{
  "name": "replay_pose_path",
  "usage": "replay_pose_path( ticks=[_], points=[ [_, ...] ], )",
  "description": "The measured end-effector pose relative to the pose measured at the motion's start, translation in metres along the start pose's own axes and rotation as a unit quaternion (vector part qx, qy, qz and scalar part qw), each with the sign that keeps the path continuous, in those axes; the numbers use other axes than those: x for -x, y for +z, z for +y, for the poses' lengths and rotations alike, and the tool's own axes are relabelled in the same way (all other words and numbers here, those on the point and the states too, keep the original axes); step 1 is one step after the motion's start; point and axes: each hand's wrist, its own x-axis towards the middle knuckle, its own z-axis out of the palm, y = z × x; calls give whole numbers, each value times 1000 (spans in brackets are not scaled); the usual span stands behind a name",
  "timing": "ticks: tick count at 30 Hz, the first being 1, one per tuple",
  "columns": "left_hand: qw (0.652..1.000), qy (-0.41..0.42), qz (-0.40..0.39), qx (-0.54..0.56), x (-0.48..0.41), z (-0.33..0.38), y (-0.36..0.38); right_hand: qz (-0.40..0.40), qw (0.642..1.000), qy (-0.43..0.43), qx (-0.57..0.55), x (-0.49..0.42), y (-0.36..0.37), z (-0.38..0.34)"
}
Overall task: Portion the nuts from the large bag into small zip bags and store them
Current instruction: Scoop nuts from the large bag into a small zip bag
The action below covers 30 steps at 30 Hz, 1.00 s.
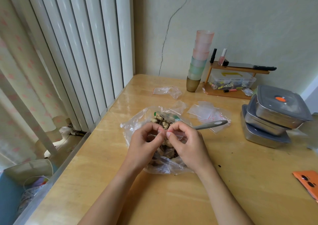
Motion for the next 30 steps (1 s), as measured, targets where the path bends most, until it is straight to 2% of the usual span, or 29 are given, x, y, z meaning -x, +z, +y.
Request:
replay_pose_path(
  ticks=[6, 10, 15, 19, 22, 30],
  points=[
    [1000, 7, 6, -10, -2, -2, -1, 10, 999, -36, 29, -1, 0, 0],
    [999, 15, 41, -9, -2, 0, -2, 27, 997, -54, 42, -1, 0, 1],
    [996, 45, 61, -54, -1, -1, -4, 44, 994, -67, 69, -2, 0, 2],
    [993, 62, 43, -94, -1, -2, -1, 56, 989, -77, 111, -2, 1, 4],
    [994, 50, 40, -86, -3, -3, -2, 66, 989, -62, 116, -1, 0, 6],
    [996, 26, 60, -53, -4, -5, -3, 34, 999, 5, 39, -4, -10, 8]
  ],
)
